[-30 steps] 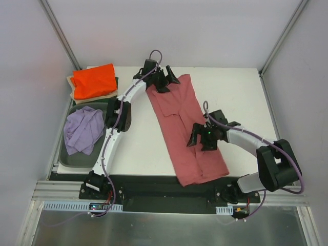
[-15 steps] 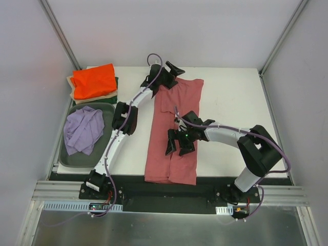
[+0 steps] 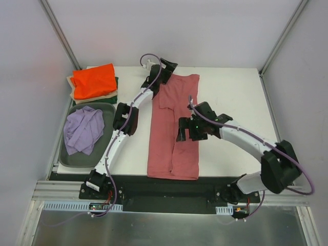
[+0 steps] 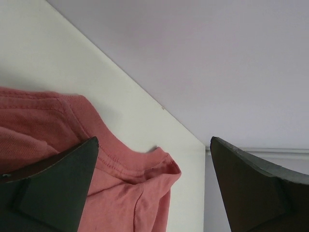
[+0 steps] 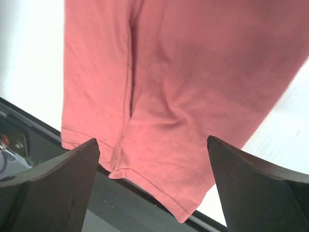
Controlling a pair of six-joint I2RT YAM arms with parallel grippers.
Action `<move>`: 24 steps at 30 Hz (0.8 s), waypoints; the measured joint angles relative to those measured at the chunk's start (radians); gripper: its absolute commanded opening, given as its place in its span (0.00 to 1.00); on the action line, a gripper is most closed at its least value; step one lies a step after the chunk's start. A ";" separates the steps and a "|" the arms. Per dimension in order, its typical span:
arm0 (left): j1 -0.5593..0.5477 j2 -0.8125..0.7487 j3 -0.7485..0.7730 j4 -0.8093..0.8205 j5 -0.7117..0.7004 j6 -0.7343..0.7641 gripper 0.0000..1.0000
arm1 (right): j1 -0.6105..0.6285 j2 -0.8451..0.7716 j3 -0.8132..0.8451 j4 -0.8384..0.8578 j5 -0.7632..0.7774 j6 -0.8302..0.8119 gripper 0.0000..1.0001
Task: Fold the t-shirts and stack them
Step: Rotate the tshirt 90 degrees, then grab the bottom of the folded rectangular tshirt with both arms
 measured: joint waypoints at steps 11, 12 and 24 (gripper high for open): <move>-0.003 -0.158 -0.119 -0.017 0.041 0.290 0.99 | -0.041 -0.477 -0.159 0.079 0.111 0.070 0.96; -0.005 -0.218 -0.164 -0.030 0.056 0.323 0.99 | -0.054 -0.510 -0.186 0.080 0.105 0.083 0.96; -0.078 -1.417 -1.196 0.036 0.172 0.538 0.99 | -0.135 -0.764 -0.442 0.067 -0.053 0.162 0.96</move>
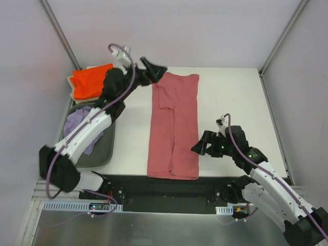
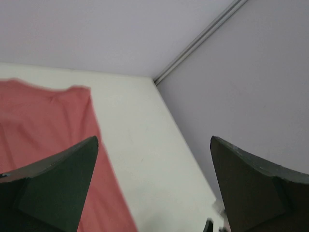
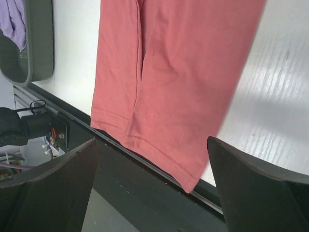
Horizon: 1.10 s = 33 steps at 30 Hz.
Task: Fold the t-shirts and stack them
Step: Grab the bottom of the folded rectangular tshirt with both arms
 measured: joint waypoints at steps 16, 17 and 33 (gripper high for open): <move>-0.261 -0.595 -0.948 -0.390 -0.029 -0.164 0.95 | 0.010 0.076 -0.174 0.019 -0.227 0.092 0.99; -0.276 -0.604 -0.949 -0.398 -0.011 -0.177 0.95 | 0.016 0.085 -0.175 0.021 -0.235 0.097 0.99; -0.346 -0.536 -0.990 -0.613 0.117 -0.255 0.72 | 0.072 0.192 -0.191 0.019 -0.254 0.124 0.80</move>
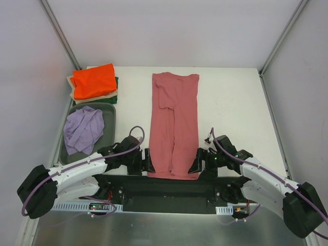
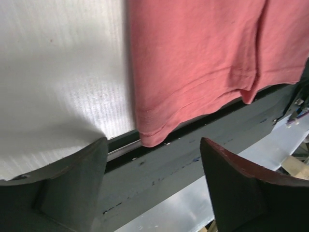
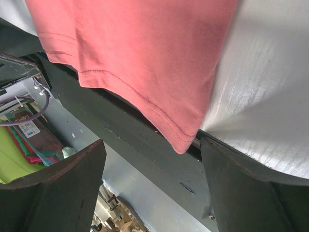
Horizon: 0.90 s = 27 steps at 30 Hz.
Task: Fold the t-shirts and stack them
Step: Grab the bottom of the folded rectangular tshirt with both arms
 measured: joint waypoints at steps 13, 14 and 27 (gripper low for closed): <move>-0.014 0.070 -0.005 0.016 0.017 -0.021 0.22 | 0.008 0.058 -0.026 0.048 0.001 0.015 0.62; -0.016 0.075 -0.005 0.022 0.016 -0.027 0.16 | 0.009 0.064 -0.029 0.052 0.001 0.018 0.60; -0.019 0.095 -0.004 0.061 0.032 -0.038 0.00 | 0.011 0.102 -0.028 0.077 0.020 0.036 0.11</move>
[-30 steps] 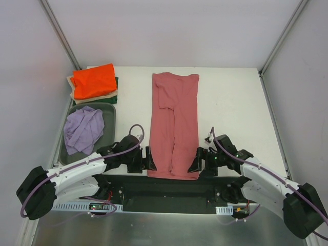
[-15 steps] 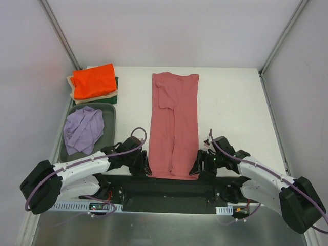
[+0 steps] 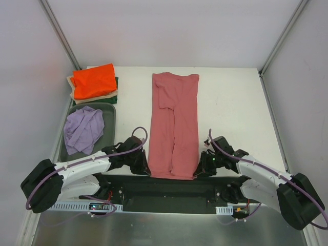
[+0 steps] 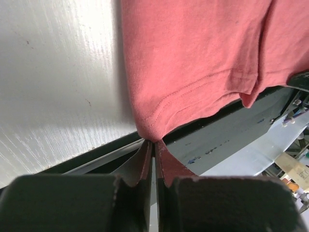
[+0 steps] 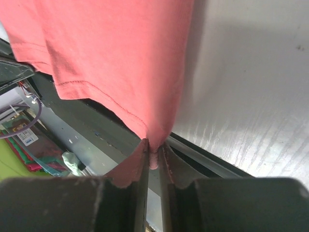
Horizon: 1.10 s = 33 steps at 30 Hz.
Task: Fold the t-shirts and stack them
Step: Grab the bottom of the folded rectangular tshirt with both arms, then fold the folded rectangular tshirt in 1/3 of the way
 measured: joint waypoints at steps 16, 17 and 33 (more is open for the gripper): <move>0.000 -0.264 -0.120 0.011 0.042 -0.079 0.00 | 0.011 -0.177 0.000 -0.150 -0.010 -0.030 0.01; 0.000 -0.277 -0.120 0.014 0.044 -0.084 0.00 | 0.011 -0.195 0.000 -0.158 -0.009 -0.029 0.01; 0.068 -0.128 0.112 0.065 -0.092 0.005 0.00 | -0.011 -0.026 0.297 -0.178 0.140 -0.087 0.01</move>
